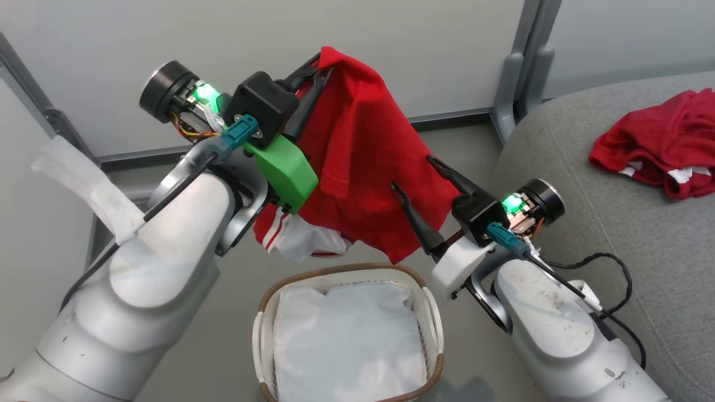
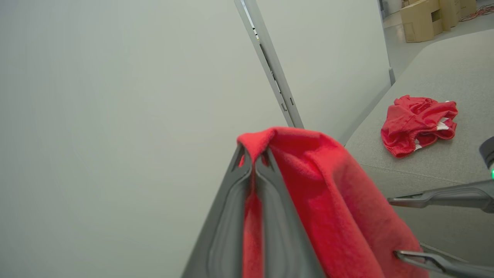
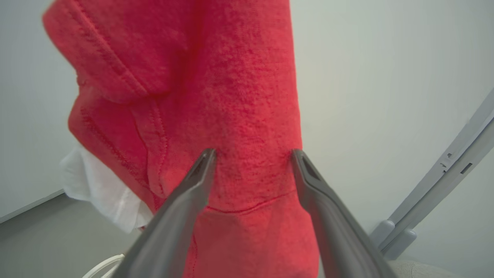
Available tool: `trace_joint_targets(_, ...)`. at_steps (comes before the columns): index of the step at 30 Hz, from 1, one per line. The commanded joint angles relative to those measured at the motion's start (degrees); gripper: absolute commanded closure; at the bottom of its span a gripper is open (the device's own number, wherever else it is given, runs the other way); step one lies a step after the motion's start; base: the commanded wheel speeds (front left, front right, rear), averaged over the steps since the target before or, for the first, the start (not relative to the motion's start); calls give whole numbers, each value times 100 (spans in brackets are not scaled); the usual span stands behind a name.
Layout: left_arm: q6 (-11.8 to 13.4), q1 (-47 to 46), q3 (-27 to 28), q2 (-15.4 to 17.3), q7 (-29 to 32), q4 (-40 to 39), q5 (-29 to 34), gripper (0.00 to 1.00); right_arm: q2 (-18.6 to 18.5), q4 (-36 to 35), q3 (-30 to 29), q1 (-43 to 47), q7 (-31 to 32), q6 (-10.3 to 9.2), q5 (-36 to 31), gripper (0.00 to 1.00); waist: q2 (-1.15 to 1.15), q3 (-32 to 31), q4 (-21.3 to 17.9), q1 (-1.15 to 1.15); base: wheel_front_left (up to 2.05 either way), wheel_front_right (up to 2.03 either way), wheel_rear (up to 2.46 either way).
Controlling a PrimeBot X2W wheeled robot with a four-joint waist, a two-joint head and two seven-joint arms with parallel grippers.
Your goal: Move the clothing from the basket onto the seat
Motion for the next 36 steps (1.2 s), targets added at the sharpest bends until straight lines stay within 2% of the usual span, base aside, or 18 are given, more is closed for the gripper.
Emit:
trace_joint_targets(1, -18, -115, -23, -11, -9, -31, -23, 100, -22, 78, 36, -88, -11, -7, -47, 0, 0, -16, 20, 0, 0, 0, 0)
trace_joint_targets(7, -30, -42, -161, -82, -16, -173, -44, 100, -18, 475, 436, -404, -11, -8, 41, 0, 0, -58, 74, 0, 0, 0, 0)
trace_joint_targets(17, -61, -60, -391, -262, -77, -209, -140, 100, -22, 1418, 1504, -1163, -12, -8, 973, 0, 0, -99, 228, 0, 0, 0, 0)
trace_joint_targets(18, -63, -69, -400, -272, -85, -198, -152, 100, -20, 1481, 1569, -1242, -11, -8, 1083, 49, 0, -98, 245, 0, 0, 0, 0)
trace_joint_targets(19, -64, -71, -396, -271, -83, -183, -167, 100, -20, 1517, 1624, -1288, -11, -8, 1170, 64, 0, -97, 257, 0, 0, 0, 0)
trace_joint_targets(20, -56, -68, -384, -256, -92, -162, -176, 100, -20, 1553, 1677, -1325, -12, -8, 1252, 100, 0, -94, 269, 0, 0, 0, 0)
trace_joint_targets(26, 69, 105, -268, -95, -157, 2, -274, 100, -21, 1633, 1769, -1432, -11, -8, 1518, 100, 0, -28, 278, 0, 0, 0, 0)
trace_joint_targets(31, 196, 332, -85, 50, -260, 142, -447, 100, -25, 1580, 1512, -1457, -12, -8, 1467, 100, 0, 43, 207, 0, 0, 0, 0)
trace_joint_targets(32, 225, 391, -35, 89, -295, 176, -489, 91, -32, 1558, 1439, -1460, -11, -8, 1440, 100, 0, 61, 188, 0, 0, 0, 0)
trace_joint_targets(33, 262, 452, 4, 114, -329, 207, -536, 76, -44, 1542, 1377, -1462, -12, -8, 1412, 100, 0, 73, 176, 0, 0, 0, 0)
trace_joint_targets(34, 290, 526, 44, 136, -378, 239, -587, 49, -57, 1518, 1303, -1459, -11, -8, 1384, 100, 0, 85, 164, 0, 0, 0, 0)
trace_joint_targets(35, 325, 592, 78, 148, -419, 258, -622, 0, -67, 1491, 1225, -1453, -12, -8, 1356, 100, 0, 96, 153, 0, 0, 0, 0)
trace_joint_targets(36, 366, 683, 125, 150, -473, 276, -670, 0, -82, 1467, 1133, -1432, -11, -8, 1329, 100, 0, 107, 142, 0, 0, 0, 0)
